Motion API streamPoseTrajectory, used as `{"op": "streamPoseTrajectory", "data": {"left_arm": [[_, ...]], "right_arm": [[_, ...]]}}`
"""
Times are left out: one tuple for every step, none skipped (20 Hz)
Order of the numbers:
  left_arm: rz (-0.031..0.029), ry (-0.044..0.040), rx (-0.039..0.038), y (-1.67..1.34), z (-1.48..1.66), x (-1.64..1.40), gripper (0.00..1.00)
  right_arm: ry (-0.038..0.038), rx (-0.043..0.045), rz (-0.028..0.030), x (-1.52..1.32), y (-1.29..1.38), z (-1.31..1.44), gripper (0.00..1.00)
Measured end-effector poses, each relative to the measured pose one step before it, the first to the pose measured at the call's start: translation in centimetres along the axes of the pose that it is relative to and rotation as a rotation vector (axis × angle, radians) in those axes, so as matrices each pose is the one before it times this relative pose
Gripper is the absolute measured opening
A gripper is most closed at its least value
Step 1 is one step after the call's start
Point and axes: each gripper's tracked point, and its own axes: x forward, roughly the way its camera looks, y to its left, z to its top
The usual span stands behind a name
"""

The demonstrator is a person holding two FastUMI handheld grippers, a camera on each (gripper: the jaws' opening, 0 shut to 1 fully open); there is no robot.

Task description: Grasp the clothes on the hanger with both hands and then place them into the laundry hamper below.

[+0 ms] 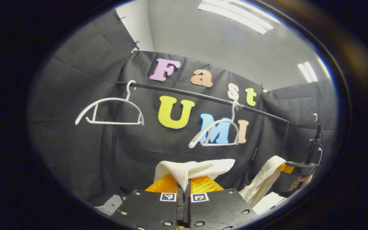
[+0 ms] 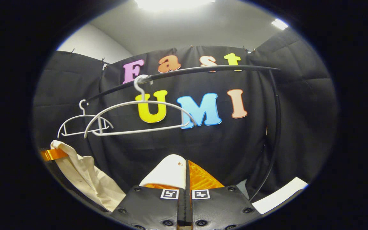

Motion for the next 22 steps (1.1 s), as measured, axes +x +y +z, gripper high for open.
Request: {"op": "streamPoseTrajectory", "data": {"left_arm": [[-0.00927,0.02287,0.01411,-0.212,-0.595,-0.532,0.01],[-0.00350,0.02365,0.00283,0.062,-0.755,-0.434,0.01],[-0.00584,0.03257,-0.00204,-0.070,-1.222,-0.391,0.01],[0.00161,0.02578,-0.00278,0.249,-0.977,-0.292,0.01],[0.00878,0.03631,0.00061,0.294,-1.658,0.000,0.00],[0.00875,0.02893,0.00718,0.409,-1.452,0.023,0.00],[0.00731,0.02959,0.00514,0.300,-1.834,0.103,0.02],[0.00419,0.02834,-0.00143,0.269,-1.834,0.032,0.01],[0.00402,0.02736,-0.00652,0.389,-2.036,-0.290,0.01],[0.00143,0.03003,-0.00846,0.579,-1.934,-0.145,0.01],[0.00244,0.02758,-0.00809,0.855,-1.743,-0.024,0.00],[-0.00015,0.02989,-0.00575,0.420,-1.648,0.164,0.01],[-0.00067,0.03083,-0.00491,0.365,-1.738,0.475,0.01],[-0.00658,0.02974,-0.01026,0.094,-1.438,0.760,0.01],[-0.00643,0.03145,-0.01268,0.445,-1.837,0.983,0.02],[-0.00460,0.03151,-0.00861,0.447,-1.692,0.878,0.02],[-0.00567,0.02496,0.00016,0.230,-1.734,0.686,0.01],[-0.00705,0.02707,0.00725,0.183,-1.535,0.392,0.01],[-0.00783,0.02957,0.01221,0.329,-1.847,0.588,0.01],[-0.00550,0.03150,0.00761,0.182,-1.975,0.775,0.01],[-0.01140,0.02710,-0.00094,0.133,-1.886,0.230,0.01],[-0.01445,0.02122,-0.00682,0.065,-1.464,0.691,0.01]], "right_arm": [[0.02411,-0.01006,0.02310,-0.769,1.314,-1.293,0.00],[0.03742,-0.00772,0.02719,-0.697,1.226,-1.683,0.01],[0.03953,-0.00066,0.02146,-0.376,1.042,-1.897,0.00],[0.03604,-0.00451,0.01805,-0.280,0.841,-1.808,0.01],[0.02653,-0.01831,0.01029,-0.297,0.533,-1.464,0.01],[0.02609,-0.01896,0.00728,-0.023,0.198,-1.349,0.01],[0.03491,-0.00465,0.01446,0.062,0.499,-2.009,0.01],[0.03800,0.00350,0.01206,0.095,0.446,-1.785,0.01],[0.03646,0.00283,0.01082,0.288,0.361,-1.736,0.01],[0.03583,-0.00326,0.00950,0.208,0.496,-1.658,0.01],[0.03403,-0.00751,0.01279,0.017,0.709,-1.632,0.01],[0.03189,-0.01007,0.01043,0.377,0.654,-1.476,0.01],[0.03122,-0.00570,0.01091,0.474,0.532,-1.453,0.02],[0.02844,0.00177,0.00852,0.547,0.442,-1.434,0.02],[0.03368,0.00172,0.00620,0.632,0.380,-1.620,0.01],[0.03723,0.00502,0.00096,0.490,0.239,-1.513,0.02],[0.03127,0.00910,0.00447,0.559,0.128,-1.319,0.01],[0.03340,0.00380,0.00105,0.736,0.055,-1.430,0.01],[0.03554,0.00242,-0.00292,0.514,0.251,-1.696,0.01],[0.03658,0.00669,0.00130,0.725,0.122,-1.681,0.01],[0.03454,0.00362,-0.00257,0.842,0.023,-1.761,0.01],[0.03582,0.01769,-0.00292,0.996,-0.144,-1.515,0.01]]}}
